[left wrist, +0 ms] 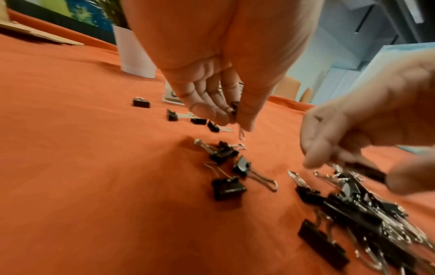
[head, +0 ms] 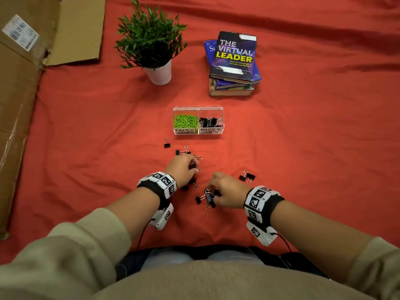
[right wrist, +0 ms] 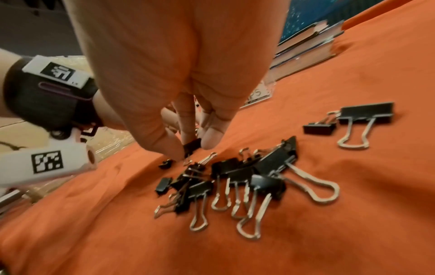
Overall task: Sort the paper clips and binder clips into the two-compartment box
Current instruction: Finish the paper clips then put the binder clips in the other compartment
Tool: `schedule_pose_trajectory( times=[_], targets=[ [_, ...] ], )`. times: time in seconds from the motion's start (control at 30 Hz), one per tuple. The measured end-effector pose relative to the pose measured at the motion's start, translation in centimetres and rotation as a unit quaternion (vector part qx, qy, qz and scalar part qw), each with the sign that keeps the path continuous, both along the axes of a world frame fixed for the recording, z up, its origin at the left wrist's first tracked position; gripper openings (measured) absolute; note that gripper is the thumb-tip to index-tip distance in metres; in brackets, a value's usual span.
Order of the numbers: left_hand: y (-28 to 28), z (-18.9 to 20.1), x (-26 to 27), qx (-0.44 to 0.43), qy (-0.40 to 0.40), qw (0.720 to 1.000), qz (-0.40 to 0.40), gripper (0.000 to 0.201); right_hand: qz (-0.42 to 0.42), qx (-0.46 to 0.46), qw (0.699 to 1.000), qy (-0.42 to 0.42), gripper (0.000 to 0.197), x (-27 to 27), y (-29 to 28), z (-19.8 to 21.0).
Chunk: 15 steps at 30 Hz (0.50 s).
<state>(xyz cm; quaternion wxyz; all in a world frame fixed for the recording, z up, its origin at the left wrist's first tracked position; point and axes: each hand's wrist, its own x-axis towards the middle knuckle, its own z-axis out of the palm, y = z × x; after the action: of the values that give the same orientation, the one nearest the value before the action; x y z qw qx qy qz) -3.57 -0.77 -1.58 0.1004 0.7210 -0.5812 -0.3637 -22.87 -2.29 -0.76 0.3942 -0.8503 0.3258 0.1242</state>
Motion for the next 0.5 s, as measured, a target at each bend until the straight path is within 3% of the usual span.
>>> schedule_pose_trajectory(
  times=[0.17, 0.27, 0.5],
  targets=[
    [1.2, 0.1, 0.9, 0.061, -0.014, 0.998, -0.032, 0.050, 0.092, -0.035, 0.995, 0.026, 0.032, 0.9, 1.4, -0.8],
    [1.6, -0.4, 0.8, 0.062, -0.055, 0.995, -0.050, 0.059, 0.103, -0.089, 0.990, 0.039, 0.032, 0.7, 1.4, -1.2],
    [1.7, -0.6, 0.4, 0.041, -0.082, 0.993, -0.079, 0.039, 0.075, -0.114, 0.988, 0.075, 0.027, 1.3, 0.2, -1.2]
  ],
)
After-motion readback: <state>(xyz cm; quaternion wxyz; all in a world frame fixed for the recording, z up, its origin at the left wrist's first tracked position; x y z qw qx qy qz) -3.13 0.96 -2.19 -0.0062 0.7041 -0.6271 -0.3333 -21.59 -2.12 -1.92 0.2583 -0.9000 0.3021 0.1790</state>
